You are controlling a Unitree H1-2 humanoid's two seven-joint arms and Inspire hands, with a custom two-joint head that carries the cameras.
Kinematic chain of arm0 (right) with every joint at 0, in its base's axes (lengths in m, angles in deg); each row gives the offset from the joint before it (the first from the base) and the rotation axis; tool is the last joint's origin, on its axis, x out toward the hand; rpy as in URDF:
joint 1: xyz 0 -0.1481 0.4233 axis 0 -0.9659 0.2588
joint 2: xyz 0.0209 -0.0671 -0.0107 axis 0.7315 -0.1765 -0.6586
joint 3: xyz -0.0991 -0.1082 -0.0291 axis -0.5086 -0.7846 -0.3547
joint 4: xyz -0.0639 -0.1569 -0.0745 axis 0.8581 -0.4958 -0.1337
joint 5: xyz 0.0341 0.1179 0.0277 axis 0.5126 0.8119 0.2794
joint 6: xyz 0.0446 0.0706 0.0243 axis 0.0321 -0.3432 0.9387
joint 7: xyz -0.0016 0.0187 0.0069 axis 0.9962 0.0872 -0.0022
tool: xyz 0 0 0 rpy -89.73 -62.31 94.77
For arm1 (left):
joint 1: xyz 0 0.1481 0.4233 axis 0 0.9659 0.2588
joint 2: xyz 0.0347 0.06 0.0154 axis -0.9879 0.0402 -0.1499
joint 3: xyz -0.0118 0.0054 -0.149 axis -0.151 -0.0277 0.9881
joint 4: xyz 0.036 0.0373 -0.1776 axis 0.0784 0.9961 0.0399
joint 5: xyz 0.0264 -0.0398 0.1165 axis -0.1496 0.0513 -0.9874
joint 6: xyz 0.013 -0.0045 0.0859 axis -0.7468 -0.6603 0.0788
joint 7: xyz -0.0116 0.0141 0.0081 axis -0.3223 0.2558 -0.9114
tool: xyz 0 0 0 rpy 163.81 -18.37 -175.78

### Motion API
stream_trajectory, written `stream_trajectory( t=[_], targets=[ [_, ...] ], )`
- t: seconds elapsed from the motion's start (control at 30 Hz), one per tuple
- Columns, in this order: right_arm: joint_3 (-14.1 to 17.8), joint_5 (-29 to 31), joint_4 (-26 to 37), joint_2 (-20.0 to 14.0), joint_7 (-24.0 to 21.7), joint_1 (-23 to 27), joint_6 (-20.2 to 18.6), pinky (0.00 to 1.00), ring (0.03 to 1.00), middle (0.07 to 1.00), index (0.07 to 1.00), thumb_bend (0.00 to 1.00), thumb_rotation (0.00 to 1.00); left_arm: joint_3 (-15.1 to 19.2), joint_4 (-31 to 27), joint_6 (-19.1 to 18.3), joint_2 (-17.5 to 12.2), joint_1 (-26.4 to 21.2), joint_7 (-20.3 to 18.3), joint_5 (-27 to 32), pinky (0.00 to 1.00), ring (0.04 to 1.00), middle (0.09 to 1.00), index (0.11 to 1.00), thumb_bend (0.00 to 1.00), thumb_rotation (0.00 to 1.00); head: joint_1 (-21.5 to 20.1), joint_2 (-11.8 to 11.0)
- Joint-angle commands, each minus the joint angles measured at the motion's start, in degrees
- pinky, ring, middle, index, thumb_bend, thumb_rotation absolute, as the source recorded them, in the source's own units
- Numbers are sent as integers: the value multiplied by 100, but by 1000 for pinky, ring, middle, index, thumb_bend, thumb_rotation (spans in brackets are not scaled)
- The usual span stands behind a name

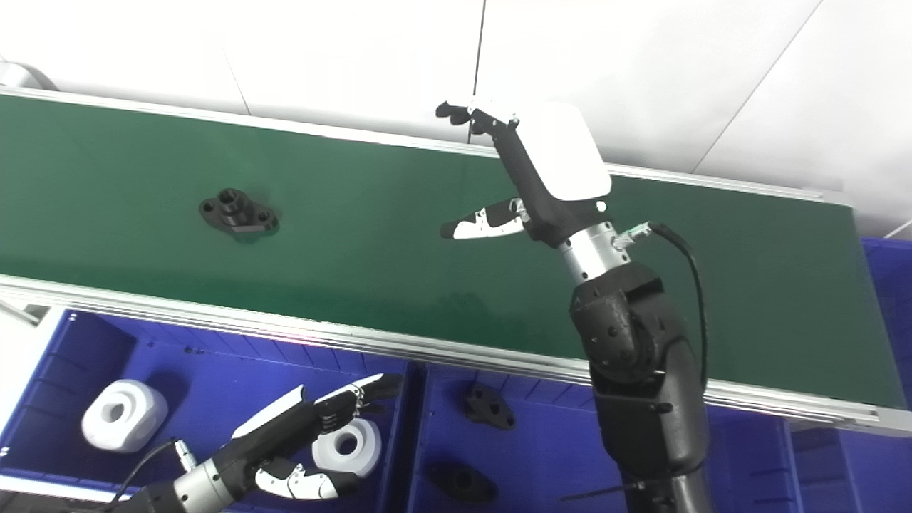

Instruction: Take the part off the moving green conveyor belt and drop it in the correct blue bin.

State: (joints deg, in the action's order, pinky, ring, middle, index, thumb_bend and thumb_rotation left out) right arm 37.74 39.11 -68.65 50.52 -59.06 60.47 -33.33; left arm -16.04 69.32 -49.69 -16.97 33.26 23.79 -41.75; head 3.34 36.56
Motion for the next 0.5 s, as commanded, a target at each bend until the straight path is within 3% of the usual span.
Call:
stream_trajectory(
  t=[0.0, 0.47],
  targets=[
    [-4, -47, 108, 84, 120, 142, -140, 636, 724, 756, 756, 828, 111, 11, -154, 198, -53, 62, 23, 66, 912, 962, 978, 954, 438, 470, -1, 0],
    [-61, -108, -256, 127, 135, 297, -142, 661, 729, 754, 756, 824, 111, -5, -174, 203, -24, 67, 34, 20, 911, 959, 977, 950, 434, 453, 10, -8]
  ],
)
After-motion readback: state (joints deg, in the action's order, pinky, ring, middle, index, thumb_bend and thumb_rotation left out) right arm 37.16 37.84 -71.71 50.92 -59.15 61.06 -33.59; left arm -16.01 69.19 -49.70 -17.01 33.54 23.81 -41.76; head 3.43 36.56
